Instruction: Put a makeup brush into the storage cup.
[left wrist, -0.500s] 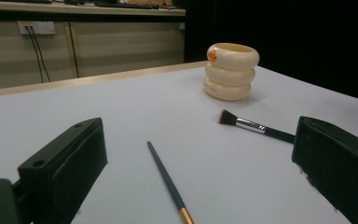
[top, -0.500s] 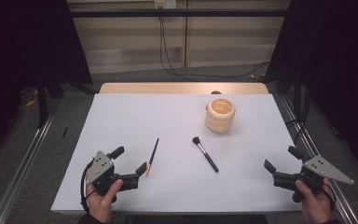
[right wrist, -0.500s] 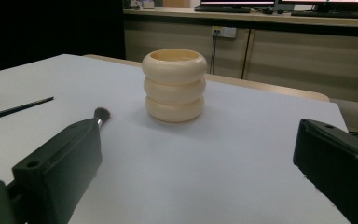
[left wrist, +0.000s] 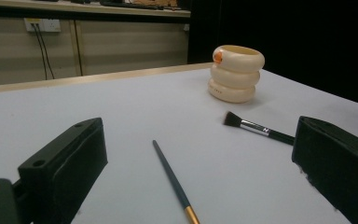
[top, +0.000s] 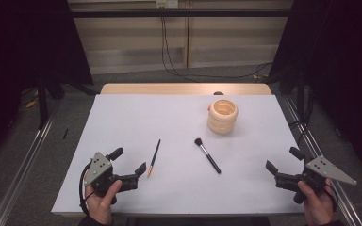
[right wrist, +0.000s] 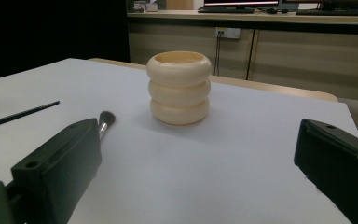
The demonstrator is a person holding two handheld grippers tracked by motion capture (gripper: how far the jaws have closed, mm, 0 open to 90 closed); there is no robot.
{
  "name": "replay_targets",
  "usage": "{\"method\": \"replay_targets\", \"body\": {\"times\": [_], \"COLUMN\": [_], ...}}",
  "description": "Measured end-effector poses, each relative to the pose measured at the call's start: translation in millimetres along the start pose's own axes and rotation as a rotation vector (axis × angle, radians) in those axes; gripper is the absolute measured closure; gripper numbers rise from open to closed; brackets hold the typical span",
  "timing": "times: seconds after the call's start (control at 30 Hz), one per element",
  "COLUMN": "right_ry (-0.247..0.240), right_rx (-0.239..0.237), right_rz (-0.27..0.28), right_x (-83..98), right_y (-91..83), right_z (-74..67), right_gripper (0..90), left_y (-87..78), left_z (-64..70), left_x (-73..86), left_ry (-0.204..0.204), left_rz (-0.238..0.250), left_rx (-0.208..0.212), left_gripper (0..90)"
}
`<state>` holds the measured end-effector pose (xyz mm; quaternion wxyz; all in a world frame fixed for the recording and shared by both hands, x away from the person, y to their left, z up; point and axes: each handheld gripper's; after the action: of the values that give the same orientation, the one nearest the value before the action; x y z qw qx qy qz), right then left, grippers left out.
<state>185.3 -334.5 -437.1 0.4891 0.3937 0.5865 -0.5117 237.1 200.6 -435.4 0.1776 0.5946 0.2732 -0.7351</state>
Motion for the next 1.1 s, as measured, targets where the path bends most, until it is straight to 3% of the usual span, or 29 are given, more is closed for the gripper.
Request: {"method": "replay_targets", "body": {"times": [0.5,0.53,0.6,0.73,1.1], "right_ry": [-0.005,-0.003,-0.008,-0.005,0.001], "right_rx": [-0.007,-0.006,-0.001,-0.007,-0.007], "right_rz": [0.003,0.004,0.002,0.004,0.001], "right_x": [0.0,0.2,0.2,0.2,-0.1], "right_y": [-3.6,-3.3,-3.5,-3.5,-4.2], "right_z": [-0.4,-0.6,-0.6,-0.9,-0.8], "right_gripper": [0.4,0.3,0.4,0.3,0.4], "left_y": [-0.1,2.1,4.1,6.3,19.1], "left_z": [8.4,10.5,10.1,10.0,-0.7], "left_x": [-10.5,-13.4,-15.4,-18.1,-33.2], "left_ry": [0.055,0.073,0.05,0.048,0.069], "left_rz": [0.001,-0.018,-0.005,0.002,0.007], "left_rx": [0.025,0.004,0.025,0.023,0.041], "left_gripper": [2.2,2.2,2.2,2.2,2.1]}}
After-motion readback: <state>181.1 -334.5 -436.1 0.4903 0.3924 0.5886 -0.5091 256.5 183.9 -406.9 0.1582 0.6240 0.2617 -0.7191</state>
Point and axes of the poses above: each handheld gripper's, and its own axes: y roughly forward along the jaws, x roughly out of its underside, z roughly to its right, and after that the axes turned 12 degrees about x, right-handed
